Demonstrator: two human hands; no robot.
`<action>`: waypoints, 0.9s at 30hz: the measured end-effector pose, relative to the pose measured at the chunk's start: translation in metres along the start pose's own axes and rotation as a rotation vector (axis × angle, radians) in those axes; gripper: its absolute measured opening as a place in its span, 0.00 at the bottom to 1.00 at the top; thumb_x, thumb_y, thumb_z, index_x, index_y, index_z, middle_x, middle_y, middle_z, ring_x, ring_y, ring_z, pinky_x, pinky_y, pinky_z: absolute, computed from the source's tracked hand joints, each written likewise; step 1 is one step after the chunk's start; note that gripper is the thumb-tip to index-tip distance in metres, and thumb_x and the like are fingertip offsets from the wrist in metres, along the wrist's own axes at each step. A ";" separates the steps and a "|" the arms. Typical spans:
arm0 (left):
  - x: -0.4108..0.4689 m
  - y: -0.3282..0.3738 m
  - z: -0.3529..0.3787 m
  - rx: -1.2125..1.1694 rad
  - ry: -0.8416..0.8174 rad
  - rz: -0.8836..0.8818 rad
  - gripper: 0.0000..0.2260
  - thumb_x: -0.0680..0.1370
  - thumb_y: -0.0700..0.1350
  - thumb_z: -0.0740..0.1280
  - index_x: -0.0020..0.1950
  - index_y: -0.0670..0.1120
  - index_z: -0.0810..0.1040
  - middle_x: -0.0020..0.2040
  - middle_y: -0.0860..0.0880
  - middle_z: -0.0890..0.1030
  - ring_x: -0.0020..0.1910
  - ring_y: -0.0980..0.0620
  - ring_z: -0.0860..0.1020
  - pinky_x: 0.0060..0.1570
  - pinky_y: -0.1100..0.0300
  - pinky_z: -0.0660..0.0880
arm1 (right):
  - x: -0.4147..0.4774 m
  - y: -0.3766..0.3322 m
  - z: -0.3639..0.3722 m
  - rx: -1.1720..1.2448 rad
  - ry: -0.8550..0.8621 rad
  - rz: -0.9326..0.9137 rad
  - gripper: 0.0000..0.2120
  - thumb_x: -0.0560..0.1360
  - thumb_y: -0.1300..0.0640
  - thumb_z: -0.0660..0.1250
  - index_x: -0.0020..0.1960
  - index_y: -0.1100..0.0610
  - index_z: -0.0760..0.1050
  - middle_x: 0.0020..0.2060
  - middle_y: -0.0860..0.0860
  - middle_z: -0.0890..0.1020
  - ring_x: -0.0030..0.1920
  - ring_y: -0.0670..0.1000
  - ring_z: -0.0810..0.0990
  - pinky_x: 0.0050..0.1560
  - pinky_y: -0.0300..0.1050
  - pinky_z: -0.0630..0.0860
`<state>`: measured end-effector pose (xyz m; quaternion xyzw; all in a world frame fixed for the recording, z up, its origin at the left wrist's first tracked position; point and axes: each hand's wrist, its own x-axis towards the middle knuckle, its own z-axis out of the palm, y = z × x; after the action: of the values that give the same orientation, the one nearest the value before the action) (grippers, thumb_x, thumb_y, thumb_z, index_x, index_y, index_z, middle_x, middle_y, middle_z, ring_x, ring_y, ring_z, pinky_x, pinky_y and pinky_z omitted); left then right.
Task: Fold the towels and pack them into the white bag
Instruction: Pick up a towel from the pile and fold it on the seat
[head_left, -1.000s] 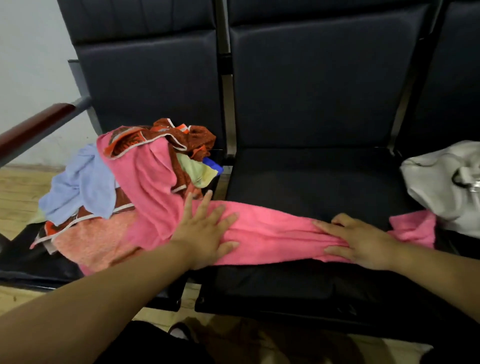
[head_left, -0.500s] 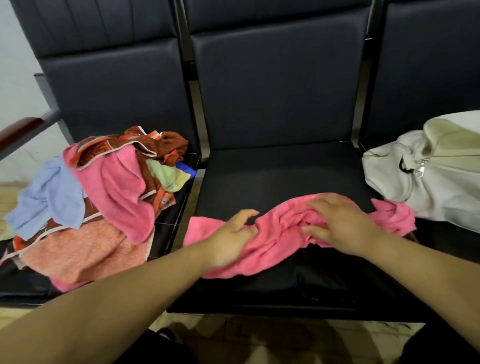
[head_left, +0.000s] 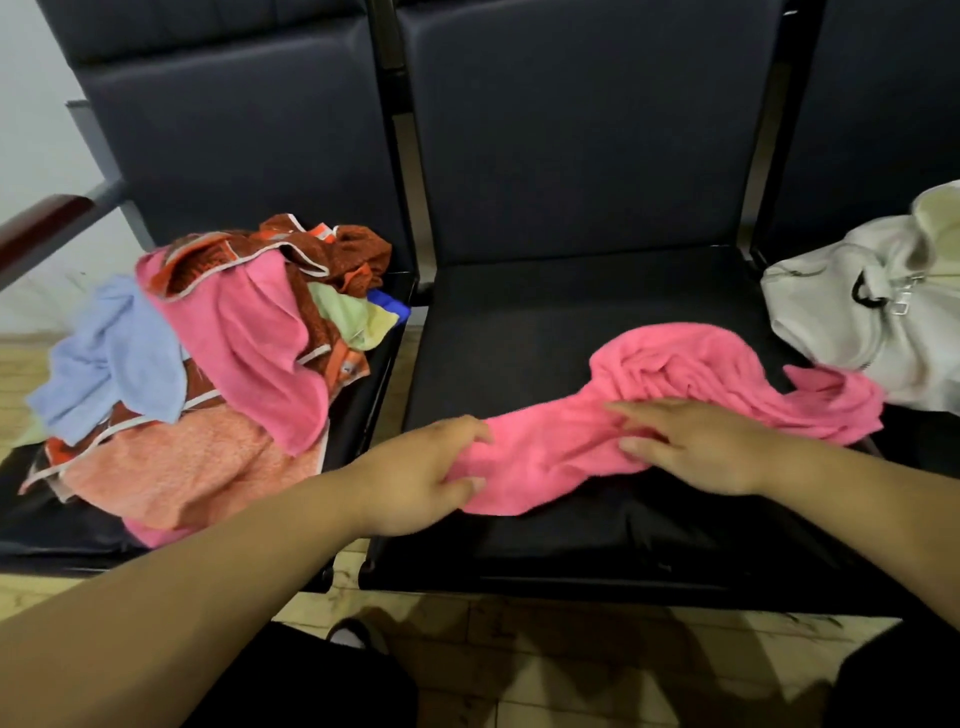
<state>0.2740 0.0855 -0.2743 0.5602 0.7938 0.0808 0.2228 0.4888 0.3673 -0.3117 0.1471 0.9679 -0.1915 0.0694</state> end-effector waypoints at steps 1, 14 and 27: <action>0.003 0.003 0.000 0.030 -0.031 0.050 0.17 0.82 0.52 0.65 0.71 0.57 0.71 0.67 0.58 0.75 0.66 0.57 0.73 0.66 0.58 0.71 | -0.002 0.001 -0.003 -0.022 0.064 0.020 0.38 0.73 0.24 0.49 0.75 0.42 0.69 0.68 0.43 0.78 0.70 0.47 0.72 0.73 0.44 0.65; 0.018 0.025 0.038 0.236 0.070 0.167 0.21 0.80 0.66 0.59 0.70 0.63 0.73 0.54 0.56 0.76 0.58 0.51 0.72 0.64 0.53 0.68 | -0.016 -0.050 0.019 0.053 0.024 -0.133 0.22 0.78 0.48 0.70 0.71 0.44 0.74 0.64 0.39 0.78 0.62 0.40 0.75 0.64 0.38 0.72; 0.014 0.070 -0.006 -0.681 0.178 0.062 0.06 0.82 0.45 0.68 0.47 0.49 0.82 0.43 0.49 0.85 0.44 0.47 0.83 0.49 0.51 0.79 | -0.045 -0.072 -0.013 0.694 0.195 0.024 0.25 0.70 0.55 0.80 0.61 0.44 0.74 0.48 0.45 0.83 0.51 0.45 0.84 0.61 0.45 0.78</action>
<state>0.3273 0.1244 -0.2464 0.4684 0.7203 0.3958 0.3242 0.5079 0.2970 -0.2660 0.1909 0.8454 -0.4931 -0.0754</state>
